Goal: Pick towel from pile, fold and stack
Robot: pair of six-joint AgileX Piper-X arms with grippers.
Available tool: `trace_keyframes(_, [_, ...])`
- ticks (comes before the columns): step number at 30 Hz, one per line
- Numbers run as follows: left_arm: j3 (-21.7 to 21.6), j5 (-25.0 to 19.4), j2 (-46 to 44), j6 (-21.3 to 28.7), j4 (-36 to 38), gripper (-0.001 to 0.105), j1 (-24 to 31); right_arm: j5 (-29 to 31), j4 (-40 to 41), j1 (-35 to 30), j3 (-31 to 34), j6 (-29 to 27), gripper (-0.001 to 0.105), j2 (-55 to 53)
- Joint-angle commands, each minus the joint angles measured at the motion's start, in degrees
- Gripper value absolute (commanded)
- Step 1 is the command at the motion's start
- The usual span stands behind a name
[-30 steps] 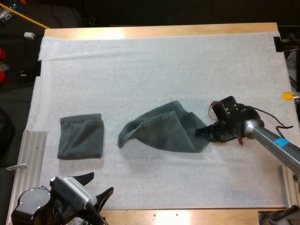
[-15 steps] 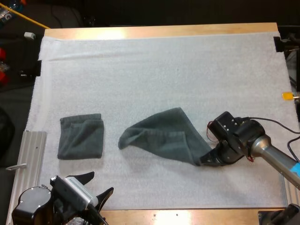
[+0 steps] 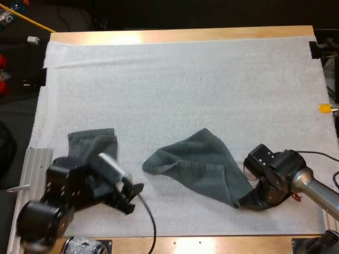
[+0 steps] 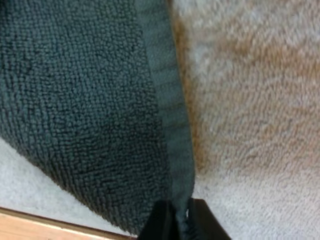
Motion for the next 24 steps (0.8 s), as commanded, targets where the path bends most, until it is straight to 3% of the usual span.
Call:
trace_keyframes(1, [-0.4, 0.7, 2.0, -0.1, -1.8, 0.062, -1.3, -0.2, 0.2, 0.0, 0.3, 0.6, 0.000, -1.0])
trace_keyframes(5, [-3.1, 0.3, 11.5, -0.1, -4.6, 0.062, -6.1, -0.2, -0.5, 0.0, 0.3, 0.6, 0.000, -2.3])
trace_keyframes(12, [-13.5, -4.2, 29.3, 0.2, -8.8, 0.062, -12.5, -0.2, -2.6, 0.0, 0.3, 1.5, 0.000, -2.6])
trace_keyframes(18, [-22.3, -4.3, 41.3, 0.3, -9.8, 0.062, -12.9, -0.2, -3.1, 0.0, 0.3, 1.5, 0.000, -2.6])
trace_keyframes(24, [-26.9, -3.9, 50.0, 0.3, -11.1, 0.062, -13.3, -0.2, -3.8, 0.0, 0.3, 2.0, 0.000, -2.6])
